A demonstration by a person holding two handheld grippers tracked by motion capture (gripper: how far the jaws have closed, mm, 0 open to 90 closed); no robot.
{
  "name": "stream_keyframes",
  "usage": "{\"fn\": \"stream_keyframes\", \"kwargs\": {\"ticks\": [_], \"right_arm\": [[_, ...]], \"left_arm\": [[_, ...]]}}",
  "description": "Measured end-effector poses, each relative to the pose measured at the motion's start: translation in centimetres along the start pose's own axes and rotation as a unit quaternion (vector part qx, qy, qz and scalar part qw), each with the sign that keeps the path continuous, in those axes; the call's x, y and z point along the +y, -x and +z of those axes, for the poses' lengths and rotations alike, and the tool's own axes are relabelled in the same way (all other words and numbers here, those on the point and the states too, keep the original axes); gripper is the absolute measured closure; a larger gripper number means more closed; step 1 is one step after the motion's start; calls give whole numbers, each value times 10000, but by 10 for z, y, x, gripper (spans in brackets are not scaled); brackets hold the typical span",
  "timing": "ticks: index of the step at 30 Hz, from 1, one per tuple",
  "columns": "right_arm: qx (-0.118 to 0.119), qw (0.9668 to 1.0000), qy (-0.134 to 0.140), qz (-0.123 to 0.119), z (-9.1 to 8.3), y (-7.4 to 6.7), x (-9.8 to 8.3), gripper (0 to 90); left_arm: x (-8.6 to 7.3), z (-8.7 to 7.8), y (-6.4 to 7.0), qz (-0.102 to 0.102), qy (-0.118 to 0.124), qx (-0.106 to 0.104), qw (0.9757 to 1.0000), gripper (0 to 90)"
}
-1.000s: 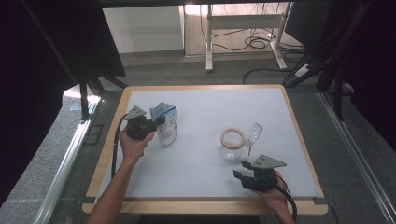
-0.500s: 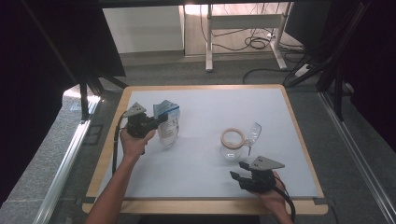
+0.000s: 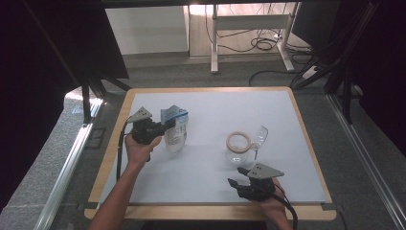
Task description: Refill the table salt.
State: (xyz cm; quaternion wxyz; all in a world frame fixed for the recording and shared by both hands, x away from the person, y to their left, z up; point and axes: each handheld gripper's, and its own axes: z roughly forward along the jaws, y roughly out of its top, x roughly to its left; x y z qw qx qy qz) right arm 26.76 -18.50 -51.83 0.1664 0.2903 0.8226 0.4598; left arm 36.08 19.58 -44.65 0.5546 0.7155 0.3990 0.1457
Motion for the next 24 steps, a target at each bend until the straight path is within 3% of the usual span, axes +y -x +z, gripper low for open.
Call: {"fn": "stream_keyframes", "kwargs": {"ticks": [24], "right_arm": [[-49, 9999, 56, -90, 23, -10, 15, 409]], "left_arm": [[1, 5, 24, 93, -23, -402, 9991, 900]]}}
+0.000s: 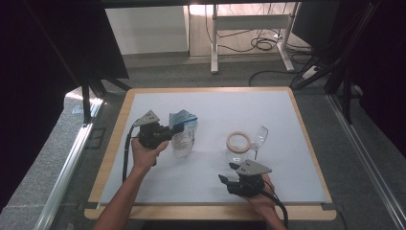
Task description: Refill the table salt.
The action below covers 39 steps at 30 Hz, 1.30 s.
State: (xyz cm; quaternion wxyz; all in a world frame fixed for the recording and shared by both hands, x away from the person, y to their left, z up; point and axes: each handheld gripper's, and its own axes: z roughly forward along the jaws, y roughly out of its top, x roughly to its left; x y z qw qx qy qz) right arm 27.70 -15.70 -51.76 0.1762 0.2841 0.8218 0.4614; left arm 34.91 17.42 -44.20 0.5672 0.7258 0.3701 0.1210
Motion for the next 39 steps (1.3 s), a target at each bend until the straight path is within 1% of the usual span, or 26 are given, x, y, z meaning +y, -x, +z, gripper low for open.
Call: {"fn": "stream_keyframes", "kwargs": {"ticks": [7, 10, 15, 22, 32, 36, 39], "right_arm": [[-10, 10000, -20, 16, 5, 0, 2, 408], [-13, 10000, -39, 7, 7, -1, 3, 407], [-9, 10000, -14, 10, 10, -2, 4, 407], [3, 10000, -87, 22, 14, -4, 5, 407], [-22, 9999, -87, -66, 20, -7, 7, 406], [-30, 9999, -106, -10, 23, -6, 7, 405], [-30, 9999, -114, -19, 24, -6, 7, 405]], "left_arm": [[2, 2, 5, 62, -32, -39, 10000, 900], [2, 3, 7, 50, -26, -73, 10000, 900], [3, 6, 12, 90, -59, -139, 9998, 900], [3, 10, 17, 123, -77, -204, 9997, 900], [5, 14, 23, 172, -109, -270, 9994, 900], [6, 16, 25, 194, -123, -316, 9992, 900], [6, 16, 27, 202, -113, -334, 9992, 900]]}}
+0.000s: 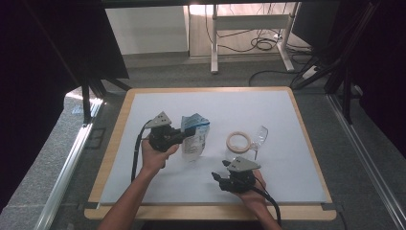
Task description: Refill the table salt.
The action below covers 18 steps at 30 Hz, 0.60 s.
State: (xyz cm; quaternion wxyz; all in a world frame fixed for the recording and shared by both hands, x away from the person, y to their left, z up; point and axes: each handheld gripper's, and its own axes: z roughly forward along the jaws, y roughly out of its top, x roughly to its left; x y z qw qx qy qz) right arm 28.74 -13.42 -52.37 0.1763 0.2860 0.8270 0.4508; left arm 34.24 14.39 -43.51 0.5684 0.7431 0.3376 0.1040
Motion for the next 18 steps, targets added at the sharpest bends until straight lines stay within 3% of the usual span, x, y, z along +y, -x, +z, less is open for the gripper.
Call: {"fn": "stream_keyframes", "kwargs": {"ticks": [9, 18], "right_arm": [[-59, 10000, 29, -30, 0, 1, 2, 405], [-174, 9998, -10, -110, 13, -3, 9, 402]], "left_arm": [[3, 6, 5, 2, -34, -109, 9999, 900], [9, 10, 15, 20, -21, -294, 9996, 900]]}}
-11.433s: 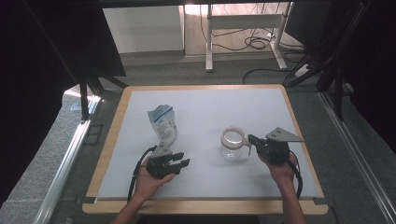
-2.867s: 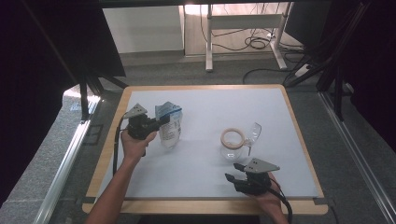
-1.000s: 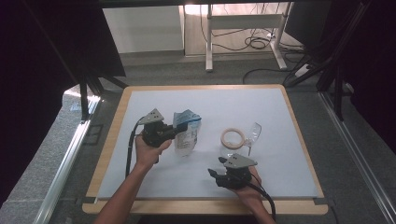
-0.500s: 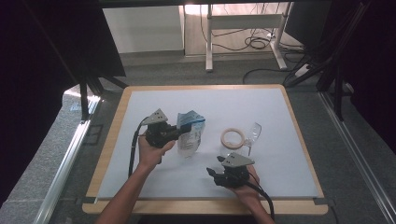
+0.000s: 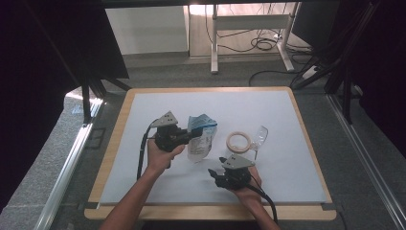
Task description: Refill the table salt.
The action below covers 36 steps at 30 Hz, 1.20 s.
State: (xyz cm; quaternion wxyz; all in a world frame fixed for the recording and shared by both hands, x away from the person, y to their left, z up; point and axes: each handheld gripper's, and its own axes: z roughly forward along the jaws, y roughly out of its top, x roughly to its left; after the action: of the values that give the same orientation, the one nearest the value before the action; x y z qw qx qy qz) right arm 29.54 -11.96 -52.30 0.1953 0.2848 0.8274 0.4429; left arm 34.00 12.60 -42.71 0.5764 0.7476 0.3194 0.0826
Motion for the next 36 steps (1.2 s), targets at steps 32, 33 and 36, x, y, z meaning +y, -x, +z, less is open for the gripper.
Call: {"fn": "stream_keyframes", "kwargs": {"ticks": [32, 33, 36], "right_arm": [[-613, 9961, 92, -624, 36, -13, 12, 443], [-596, 9962, 88, -623, 36, -12, 12, 446], [-517, 9973, 91, -521, 34, -10, 11, 457]], "left_arm": [[6, 8, 20, 66, -182, -200, 9996, 900], [7, 9, 20, 80, -193, -200, 9996, 900], [9, 14, 20, 58, -218, -237, 9995, 900]]}}
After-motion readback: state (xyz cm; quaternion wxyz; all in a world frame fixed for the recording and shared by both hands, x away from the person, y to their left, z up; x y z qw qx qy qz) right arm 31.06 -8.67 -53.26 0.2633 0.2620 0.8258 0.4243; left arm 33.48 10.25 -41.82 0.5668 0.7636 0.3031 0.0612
